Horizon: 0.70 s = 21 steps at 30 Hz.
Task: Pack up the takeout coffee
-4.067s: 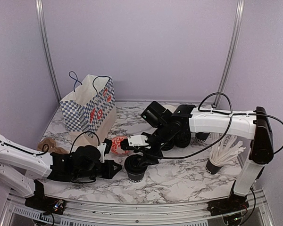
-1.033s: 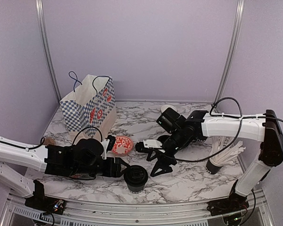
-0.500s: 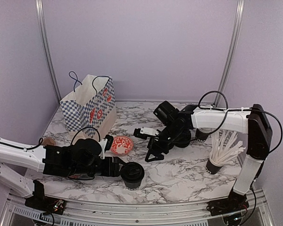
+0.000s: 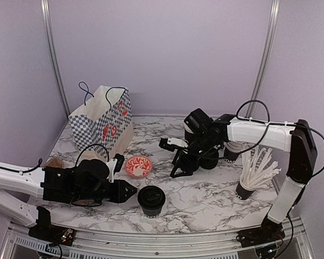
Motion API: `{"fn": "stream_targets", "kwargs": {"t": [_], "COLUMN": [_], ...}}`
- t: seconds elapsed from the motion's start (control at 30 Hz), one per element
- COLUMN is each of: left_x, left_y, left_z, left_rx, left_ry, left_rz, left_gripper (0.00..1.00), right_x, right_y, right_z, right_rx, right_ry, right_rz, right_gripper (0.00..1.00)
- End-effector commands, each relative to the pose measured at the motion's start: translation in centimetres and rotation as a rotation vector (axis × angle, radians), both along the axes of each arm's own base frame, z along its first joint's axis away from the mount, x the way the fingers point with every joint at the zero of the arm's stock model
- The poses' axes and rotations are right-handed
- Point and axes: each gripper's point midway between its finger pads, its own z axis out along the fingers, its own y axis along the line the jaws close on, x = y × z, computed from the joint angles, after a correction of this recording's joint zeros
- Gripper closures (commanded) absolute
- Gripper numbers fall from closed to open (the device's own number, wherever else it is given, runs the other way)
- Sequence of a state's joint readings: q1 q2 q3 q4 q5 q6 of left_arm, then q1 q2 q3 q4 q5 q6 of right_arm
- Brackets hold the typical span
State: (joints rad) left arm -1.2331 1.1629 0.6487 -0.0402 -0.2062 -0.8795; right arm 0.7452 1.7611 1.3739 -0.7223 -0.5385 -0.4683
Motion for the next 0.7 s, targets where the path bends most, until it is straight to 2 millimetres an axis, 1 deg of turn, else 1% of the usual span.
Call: {"fn": "stream_targets", "kwargs": {"t": [0.0, 0.03, 0.07, 0.13, 0.23, 0.33, 0.53, 0.67], "left_x": [-2.4, -3.1, -3.7, -4.6, -4.5, -4.4, -4.2, -4.0], "left_y": [0.6, 0.2, -0.2, -0.8, -1.4, -2.3, -5.6, -8.2], "left_z": [-1.8, -1.9, -2.1, -2.7, -4.2, -5.0, -4.7, -4.6], "left_rx": [0.114, 0.114, 0.115, 0.130, 0.201, 0.256, 0.241, 0.223], "left_ry": [-0.066, -0.085, -0.106, -0.141, -0.187, -0.234, -0.283, -0.329], "left_rz": [-0.189, -0.239, -0.283, -0.344, -0.373, -0.398, -0.451, -0.487], "left_gripper": [0.92, 0.97, 1.00, 1.00, 1.00, 1.00, 1.00, 1.00], "right_x": [-3.0, -3.0, -2.9, -2.8, -2.6, -2.6, -2.6, -1.9], "right_y": [-1.0, -1.2, -1.3, -1.2, -1.0, -1.1, -1.7, -2.6], "right_z": [1.4, 1.4, 1.4, 1.7, 2.3, 2.5, 2.4, 2.1], "right_rx": [0.022, 0.018, 0.016, 0.023, 0.041, 0.041, 0.025, 0.000], "right_ry": [0.001, -0.003, -0.006, -0.008, -0.017, -0.020, -0.031, -0.044], "right_rz": [0.078, 0.073, 0.070, 0.062, 0.053, 0.052, 0.045, 0.010], "right_gripper": [0.28, 0.28, 0.28, 0.28, 0.29, 0.29, 0.29, 0.29]}}
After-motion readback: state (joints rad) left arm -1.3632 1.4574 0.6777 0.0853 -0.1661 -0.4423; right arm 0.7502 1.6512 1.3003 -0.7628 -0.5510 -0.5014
